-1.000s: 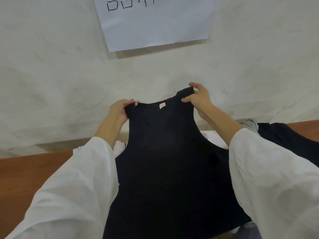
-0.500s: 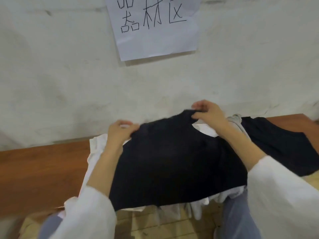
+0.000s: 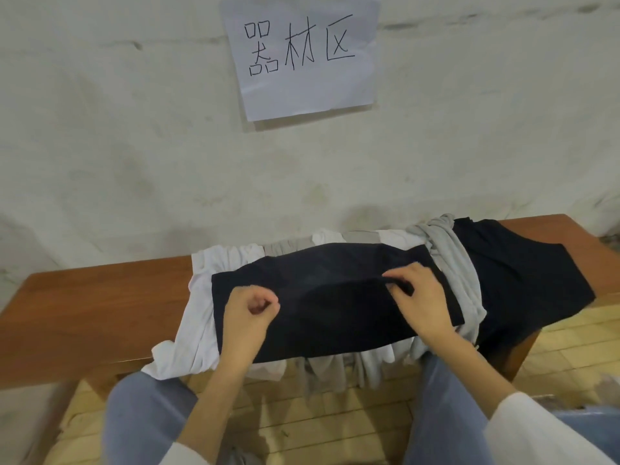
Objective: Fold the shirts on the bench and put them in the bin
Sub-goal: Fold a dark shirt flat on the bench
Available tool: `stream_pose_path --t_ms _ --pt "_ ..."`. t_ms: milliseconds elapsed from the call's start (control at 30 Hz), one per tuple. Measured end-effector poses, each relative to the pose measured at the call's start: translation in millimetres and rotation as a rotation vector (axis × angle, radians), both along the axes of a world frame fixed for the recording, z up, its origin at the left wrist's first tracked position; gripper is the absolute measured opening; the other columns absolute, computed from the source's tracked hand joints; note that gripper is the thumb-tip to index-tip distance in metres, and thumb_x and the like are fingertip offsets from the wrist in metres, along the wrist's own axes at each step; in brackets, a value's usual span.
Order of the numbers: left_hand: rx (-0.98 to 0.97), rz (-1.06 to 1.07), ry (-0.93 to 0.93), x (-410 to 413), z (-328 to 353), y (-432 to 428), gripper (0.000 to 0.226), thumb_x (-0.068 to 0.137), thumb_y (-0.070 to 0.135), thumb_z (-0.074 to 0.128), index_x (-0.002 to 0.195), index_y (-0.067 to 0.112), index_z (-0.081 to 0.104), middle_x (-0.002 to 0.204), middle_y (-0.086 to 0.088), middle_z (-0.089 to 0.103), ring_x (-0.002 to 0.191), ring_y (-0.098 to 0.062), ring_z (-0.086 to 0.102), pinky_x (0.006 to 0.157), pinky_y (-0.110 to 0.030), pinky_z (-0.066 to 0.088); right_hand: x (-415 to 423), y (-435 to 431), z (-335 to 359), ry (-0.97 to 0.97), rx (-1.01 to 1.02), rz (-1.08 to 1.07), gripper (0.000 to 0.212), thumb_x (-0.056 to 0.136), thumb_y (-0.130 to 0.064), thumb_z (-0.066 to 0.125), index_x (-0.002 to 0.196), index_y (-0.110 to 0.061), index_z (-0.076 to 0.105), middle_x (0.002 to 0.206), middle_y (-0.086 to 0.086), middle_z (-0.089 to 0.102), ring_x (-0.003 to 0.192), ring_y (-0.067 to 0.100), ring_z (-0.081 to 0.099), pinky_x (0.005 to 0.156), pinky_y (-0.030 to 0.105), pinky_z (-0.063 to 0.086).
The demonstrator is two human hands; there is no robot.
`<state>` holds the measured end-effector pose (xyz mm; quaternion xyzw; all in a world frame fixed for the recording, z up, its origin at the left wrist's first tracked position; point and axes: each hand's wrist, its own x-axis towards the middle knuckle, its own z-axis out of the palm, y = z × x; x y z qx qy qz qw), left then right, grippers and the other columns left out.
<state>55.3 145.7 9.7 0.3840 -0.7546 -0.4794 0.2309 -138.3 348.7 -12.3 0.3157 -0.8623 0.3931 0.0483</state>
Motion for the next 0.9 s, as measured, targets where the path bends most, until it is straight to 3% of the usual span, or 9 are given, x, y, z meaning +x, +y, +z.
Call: stream_pose_path --t_ms 100,167,300,433,533,600,733,800,900 --pt "0.41 0.033 -0.068 6 -32 8 0.042 0.077 -0.008 0.065 0.109 0.018 0.056 0.095 -0.007 0.057 0.077 -0.015 0.058 0.062 -0.023 0.043 17 15 -38 -0.032 0.187 0.096 0.026 0.077 0.003 0.068 0.087 -0.021 0.074 0.086 -0.015 0.051 0.085 0.009 0.047 0.078 0.023 0.041" --pt "0.612 0.082 -0.122 8 -49 9 0.036 0.084 0.0 0.063 0.117 0.012 0.053 0.089 -0.012 0.061 0.063 -0.017 0.057 0.054 -0.025 0.039 23 20 -53 -0.093 0.232 0.105 0.029 0.077 0.005 0.066 0.086 -0.02 0.073 0.086 -0.019 0.049 0.087 0.007 0.046 0.08 0.022 0.043" --pt "0.362 -0.022 -0.272 9 -65 13 0.024 0.089 0.015 0.065 0.11 0.007 0.059 0.092 -0.012 0.065 0.064 -0.016 0.058 0.057 -0.02 0.045 22 19 -55 -0.144 0.243 0.111 0.024 0.081 0.0 0.065 0.093 -0.02 0.072 0.094 -0.013 0.052 0.093 0.007 0.048 0.078 0.013 0.037" --pt "0.302 0.035 -0.063 5 -52 17 0.019 0.087 0.007 0.066 0.104 0.013 0.06 0.077 -0.008 0.064 0.071 -0.018 0.061 0.062 -0.018 0.046 24 16 -48 -0.126 0.106 0.069 0.023 0.083 0.001 0.065 0.093 -0.019 0.071 0.093 -0.013 0.055 0.09 0.008 0.054 0.077 0.014 0.044" --pt "0.123 0.075 0.106 8 -42 19 0.02 0.085 0.003 0.066 0.098 0.018 0.063 0.071 -0.006 0.066 0.072 -0.011 0.063 0.07 -0.016 0.046 29 21 -40 -0.053 -0.044 0.002 0.025 0.082 0.006 0.063 0.093 -0.016 0.07 0.093 -0.012 0.058 0.09 0.008 0.057 0.078 0.014 0.045" --pt "0.067 0.034 0.078 16 -47 20 0.023 0.083 0.001 0.066 0.096 0.019 0.064 0.069 -0.005 0.064 0.07 -0.011 0.062 0.068 -0.018 0.047 34 29 -41 -0.039 -0.035 0.026 0.027 0.08 0.007 0.064 0.092 -0.017 0.069 0.093 -0.012 0.058 0.09 0.007 0.056 0.08 0.013 0.045" --pt "0.024 -0.216 -0.257 19 -77 21 0.037 0.078 -0.004 0.066 0.089 0.031 0.057 0.085 0.003 0.055 0.082 -0.015 0.056 0.064 -0.011 0.042 38 32 -54 -0.107 0.166 0.065 0.03 0.075 0.0 0.063 0.086 -0.028 0.07 0.095 -0.019 0.056 0.093 0.008 0.05 0.085 0.036 0.047" --pt "-0.139 -0.153 -0.202 1 -76 13 0.03 0.078 -0.003 0.064 0.09 0.024 0.061 0.09 0.003 0.053 0.086 -0.015 0.055 0.072 -0.014 0.044 33 17 -42 -0.119 0.058 0.064 0.027 0.074 -0.008 0.055 0.087 -0.025 0.072 0.101 -0.015 0.06 0.1 0.01 0.05 0.091 0.042 0.045" --pt "-0.418 -0.045 -0.186 -49 -65 -1 0.025 0.089 0.01 0.057 0.113 0.013 0.064 0.121 -0.006 0.056 0.112 -0.021 0.054 0.099 -0.032 0.044 18 -33 -19 -0.136 0.108 0.113 0.034 0.093 -0.017 0.046 0.124 -0.017 0.061 0.137 -0.001 0.051 0.132 0.015 0.038 0.114 0.036 0.027"
